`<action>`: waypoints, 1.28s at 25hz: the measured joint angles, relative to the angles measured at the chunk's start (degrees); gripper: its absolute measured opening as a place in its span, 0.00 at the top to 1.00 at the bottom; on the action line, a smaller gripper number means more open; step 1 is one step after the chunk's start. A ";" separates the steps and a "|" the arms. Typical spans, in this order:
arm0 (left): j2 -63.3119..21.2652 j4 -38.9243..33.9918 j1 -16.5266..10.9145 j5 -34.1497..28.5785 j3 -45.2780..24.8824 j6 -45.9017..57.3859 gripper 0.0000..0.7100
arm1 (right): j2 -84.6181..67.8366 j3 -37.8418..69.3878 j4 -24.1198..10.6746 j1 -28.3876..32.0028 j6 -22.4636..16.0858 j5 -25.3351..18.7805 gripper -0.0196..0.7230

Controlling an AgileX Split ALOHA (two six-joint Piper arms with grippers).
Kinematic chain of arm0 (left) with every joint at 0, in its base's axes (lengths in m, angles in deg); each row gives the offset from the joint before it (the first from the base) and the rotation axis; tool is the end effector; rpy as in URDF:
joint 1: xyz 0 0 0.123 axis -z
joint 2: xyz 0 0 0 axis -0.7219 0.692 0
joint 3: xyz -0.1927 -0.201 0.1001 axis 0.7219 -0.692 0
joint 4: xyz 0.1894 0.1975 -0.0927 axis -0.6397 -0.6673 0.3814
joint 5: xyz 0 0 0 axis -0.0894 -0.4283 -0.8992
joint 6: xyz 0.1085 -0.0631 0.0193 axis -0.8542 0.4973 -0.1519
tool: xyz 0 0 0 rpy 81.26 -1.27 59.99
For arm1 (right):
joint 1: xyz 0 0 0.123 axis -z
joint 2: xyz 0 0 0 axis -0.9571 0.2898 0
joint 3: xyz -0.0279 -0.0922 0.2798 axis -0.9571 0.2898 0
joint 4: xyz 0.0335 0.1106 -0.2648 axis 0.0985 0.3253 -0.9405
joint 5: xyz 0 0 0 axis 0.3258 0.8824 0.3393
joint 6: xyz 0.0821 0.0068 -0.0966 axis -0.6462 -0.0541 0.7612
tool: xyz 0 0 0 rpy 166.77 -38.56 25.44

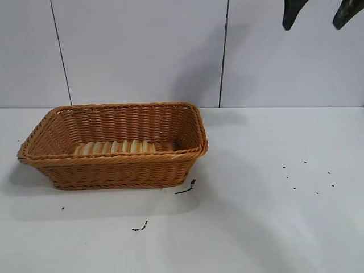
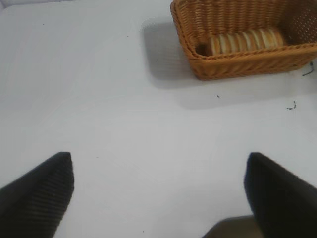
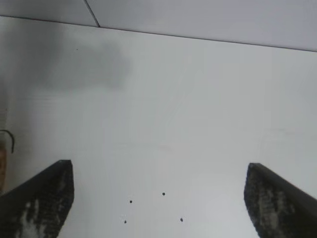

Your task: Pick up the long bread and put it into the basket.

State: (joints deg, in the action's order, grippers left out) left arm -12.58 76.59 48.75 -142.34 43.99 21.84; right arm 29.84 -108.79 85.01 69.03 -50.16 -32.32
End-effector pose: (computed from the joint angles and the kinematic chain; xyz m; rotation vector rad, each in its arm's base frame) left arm 0.0474 -0.0021 0.2793 0.1163 2.0423 0.0157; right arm 0.3991 0.0251 0.3657 -0.0393 2.6280 -0.0012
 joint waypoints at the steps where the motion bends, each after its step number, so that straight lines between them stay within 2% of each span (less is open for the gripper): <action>1: 0.00 0.00 0.00 0.00 0.00 0.00 0.02 | -3.19 3.56 0.00 0.00 0.00 -0.03 0.11; 9: 0.00 0.00 0.00 0.00 0.00 0.00 0.02 | -29.50 31.98 1.22 0.00 0.00 0.00 0.11; 14: 0.00 0.00 0.00 0.00 0.00 0.00 0.02 | -44.22 45.09 1.77 0.00 1.96 0.37 0.11; 18: 0.00 0.00 0.00 0.00 0.00 0.00 0.02 | -59.74 55.80 1.77 0.00 4.38 5.03 0.11; 21: 0.00 0.00 0.00 0.00 0.00 0.00 0.02 | -70.28 62.37 2.27 0.00 4.58 8.80 0.11; 27: 0.00 0.00 0.00 0.00 0.00 0.00 0.02 | -86.27 69.12 4.38 0.00 4.26 9.63 0.11; 32: 0.00 0.00 0.00 0.00 0.00 0.00 0.02 | -89.04 69.18 3.90 0.00 2.59 10.19 0.11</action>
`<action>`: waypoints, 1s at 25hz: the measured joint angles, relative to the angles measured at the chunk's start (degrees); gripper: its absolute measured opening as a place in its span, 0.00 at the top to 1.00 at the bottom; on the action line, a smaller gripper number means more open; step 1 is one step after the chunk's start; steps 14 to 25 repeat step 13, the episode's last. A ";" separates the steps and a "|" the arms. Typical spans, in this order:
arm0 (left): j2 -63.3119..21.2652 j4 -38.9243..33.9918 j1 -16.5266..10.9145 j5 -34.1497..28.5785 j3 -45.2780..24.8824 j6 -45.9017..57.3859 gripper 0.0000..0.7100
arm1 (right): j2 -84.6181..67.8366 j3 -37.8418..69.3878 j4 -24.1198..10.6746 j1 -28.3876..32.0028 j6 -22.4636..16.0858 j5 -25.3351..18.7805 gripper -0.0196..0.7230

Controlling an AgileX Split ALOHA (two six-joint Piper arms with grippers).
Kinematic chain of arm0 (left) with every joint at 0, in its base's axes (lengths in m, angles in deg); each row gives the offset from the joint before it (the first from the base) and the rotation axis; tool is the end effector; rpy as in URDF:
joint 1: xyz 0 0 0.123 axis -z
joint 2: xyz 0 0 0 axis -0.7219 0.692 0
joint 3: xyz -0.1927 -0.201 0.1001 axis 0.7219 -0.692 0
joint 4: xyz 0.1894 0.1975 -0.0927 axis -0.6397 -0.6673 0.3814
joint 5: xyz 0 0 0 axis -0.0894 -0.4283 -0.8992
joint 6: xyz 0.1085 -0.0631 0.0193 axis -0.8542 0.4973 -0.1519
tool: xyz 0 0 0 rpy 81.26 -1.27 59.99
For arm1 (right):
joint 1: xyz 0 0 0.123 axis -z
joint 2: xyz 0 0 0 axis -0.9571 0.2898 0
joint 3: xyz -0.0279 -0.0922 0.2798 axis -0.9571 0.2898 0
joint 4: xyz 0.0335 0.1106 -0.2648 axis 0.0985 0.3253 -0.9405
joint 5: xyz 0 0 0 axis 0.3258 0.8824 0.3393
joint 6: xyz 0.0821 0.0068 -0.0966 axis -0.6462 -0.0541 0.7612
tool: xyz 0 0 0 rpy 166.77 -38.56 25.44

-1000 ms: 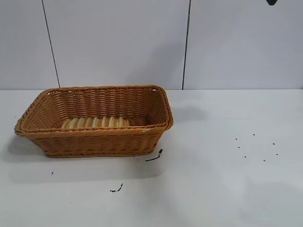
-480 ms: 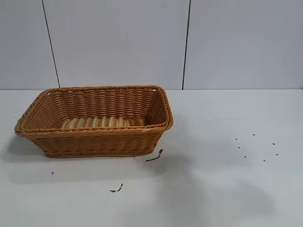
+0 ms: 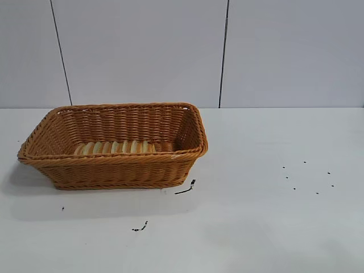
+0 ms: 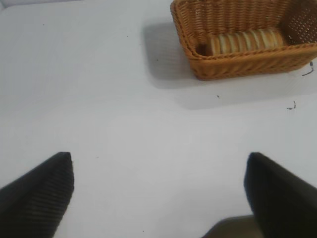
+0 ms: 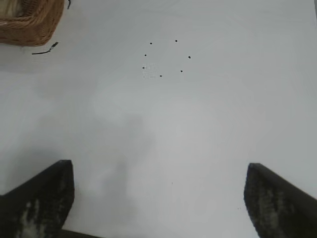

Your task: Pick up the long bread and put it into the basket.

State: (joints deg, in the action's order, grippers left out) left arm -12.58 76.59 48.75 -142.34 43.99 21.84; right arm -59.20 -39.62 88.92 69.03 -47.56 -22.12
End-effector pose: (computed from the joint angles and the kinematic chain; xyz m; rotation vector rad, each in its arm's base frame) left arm 0.0474 -0.0021 0.2793 0.1163 2.0423 0.0157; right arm 0.0631 0.0086 0.2737 -0.0751 2.1036 0.0885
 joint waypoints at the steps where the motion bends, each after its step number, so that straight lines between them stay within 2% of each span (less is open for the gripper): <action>1: 0.00 0.00 0.00 0.00 0.00 0.00 0.02 | -0.56 0.06 -0.16 0.00 0.00 0.08 0.11; 5: 0.00 0.00 0.00 0.00 0.00 0.00 0.02 | -4.36 0.16 -0.33 0.00 -0.30 0.16 0.11; 25: 0.00 0.00 0.00 0.00 0.00 0.00 0.02 | -4.58 0.16 -0.49 0.00 -0.68 0.16 0.11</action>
